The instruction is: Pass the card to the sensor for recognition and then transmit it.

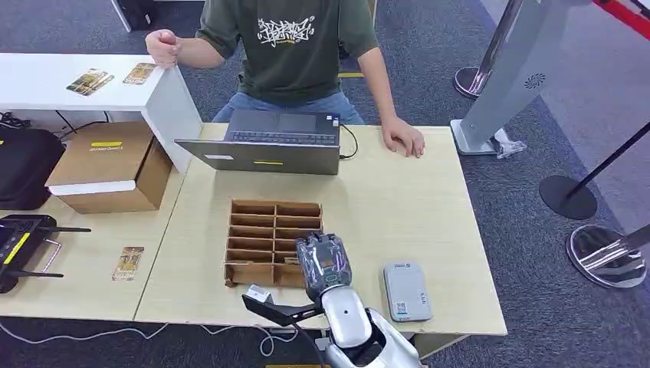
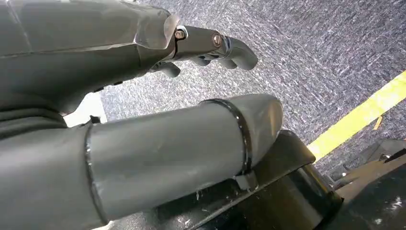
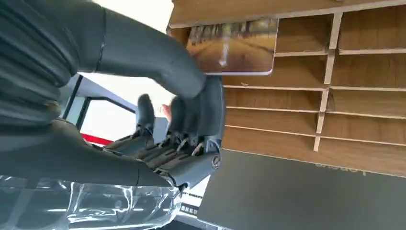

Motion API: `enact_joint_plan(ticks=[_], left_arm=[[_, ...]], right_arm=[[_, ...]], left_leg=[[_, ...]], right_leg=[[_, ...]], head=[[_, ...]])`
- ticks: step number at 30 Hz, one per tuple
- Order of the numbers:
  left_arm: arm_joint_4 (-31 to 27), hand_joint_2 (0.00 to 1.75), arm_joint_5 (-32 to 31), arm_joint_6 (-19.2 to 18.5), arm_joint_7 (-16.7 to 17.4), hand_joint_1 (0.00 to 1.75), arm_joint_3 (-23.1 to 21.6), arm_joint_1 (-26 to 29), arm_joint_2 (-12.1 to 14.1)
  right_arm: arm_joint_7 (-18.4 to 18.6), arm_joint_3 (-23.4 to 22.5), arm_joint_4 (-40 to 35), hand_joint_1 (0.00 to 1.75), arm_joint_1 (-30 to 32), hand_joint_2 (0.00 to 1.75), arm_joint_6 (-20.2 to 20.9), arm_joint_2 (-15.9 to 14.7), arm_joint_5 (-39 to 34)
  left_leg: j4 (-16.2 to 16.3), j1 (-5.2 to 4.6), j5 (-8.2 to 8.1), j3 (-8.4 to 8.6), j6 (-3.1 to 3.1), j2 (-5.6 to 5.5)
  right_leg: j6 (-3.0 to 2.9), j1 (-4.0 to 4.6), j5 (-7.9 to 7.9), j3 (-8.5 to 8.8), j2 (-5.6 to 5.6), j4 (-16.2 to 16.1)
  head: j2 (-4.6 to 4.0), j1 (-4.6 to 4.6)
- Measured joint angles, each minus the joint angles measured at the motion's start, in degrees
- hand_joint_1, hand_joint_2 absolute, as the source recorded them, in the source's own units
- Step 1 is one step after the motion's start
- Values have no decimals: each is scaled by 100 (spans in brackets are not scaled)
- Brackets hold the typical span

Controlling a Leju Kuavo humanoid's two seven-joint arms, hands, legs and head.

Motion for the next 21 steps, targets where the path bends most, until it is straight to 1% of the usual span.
enact_joint_plan(ticks=[1, 2, 5, 7, 8, 9, 10, 11, 12, 13, 21], left_arm=[[0, 0, 0, 0, 0, 0, -2, 0, 0], [0, 0, 2, 0, 0, 0, 0, 0, 0], [0, 0, 4, 2, 0, 0, 0, 0, 0], [0, 0, 4, 2, 0, 0, 0, 0, 0], [0, 0, 7, 4, 0, 0, 0, 0, 0], [0, 0, 9, 7, 0, 0, 0, 0, 0], [0, 0, 13, 9, 0, 0, 0, 0, 0], [0, 0, 13, 11, 0, 0, 0, 1, 0], [0, 0, 15, 13, 0, 0, 0, 1, 0], [0, 0, 15, 15, 0, 0, 0, 1, 0], [0, 0, 24, 42, 0, 0, 2, 2, 0]], right_arm=[[7, 0, -11, 169, 4, 175, 0, -2, -6], [11, 0, -28, 173, 8, 175, 0, -9, -9], [13, 0, -63, 171, 30, 175, 0, -24, -18], [13, 0, -79, 175, 43, 175, 0, -35, -50], [11, 0, -87, 171, 52, 175, 0, -39, -68], [6, 0, -90, 161, 60, 175, -4, -42, -77], [-7, -2, -98, 161, 69, 175, -4, -44, -98], [-7, -4, -107, 89, 76, 175, -4, -46, -120], [-11, -7, -118, 9, 82, 175, -4, -46, -129], [-13, -9, -122, 0, 86, 175, -4, -46, -136], [-120, -15, -131, 0, 95, 175, -4, -48, -142]], left_leg=[[0, 0, 0, 0, 0, 0], [0, 0, 0, 0, 0, 0], [0, 0, 0, 0, 0, 0], [0, 0, 0, 0, 0, 0], [0, 0, 0, 0, 0, 0], [0, 0, 0, 0, 0, 0], [0, 0, 0, 0, 0, 0], [0, 0, 0, 0, 0, 0], [0, 0, 0, 0, 0, 0], [0, 0, 0, 0, 0, 0], [0, 0, 0, -1, 0, 0]], right_leg=[[0, 0, 0, 0, 0, 0], [0, 0, 0, 0, 0, 0], [0, 0, 0, 0, 0, 0], [0, 0, 0, 0, 0, 0], [0, 0, 0, 0, 0, 0], [0, 0, 0, 0, 0, 0], [0, 0, 0, 0, 0, 0], [0, 0, 0, 0, 0, 0], [0, 0, 0, 0, 0, 0], [0, 0, 0, 0, 0, 0], [0, 0, 0, 0, 0, 0]], head=[[0, 0], [0, 0], [0, 0], [0, 0], [0, 0], [0, 0], [0, 0], [0, 0], [0, 0], [0, 0], [0, 0]])
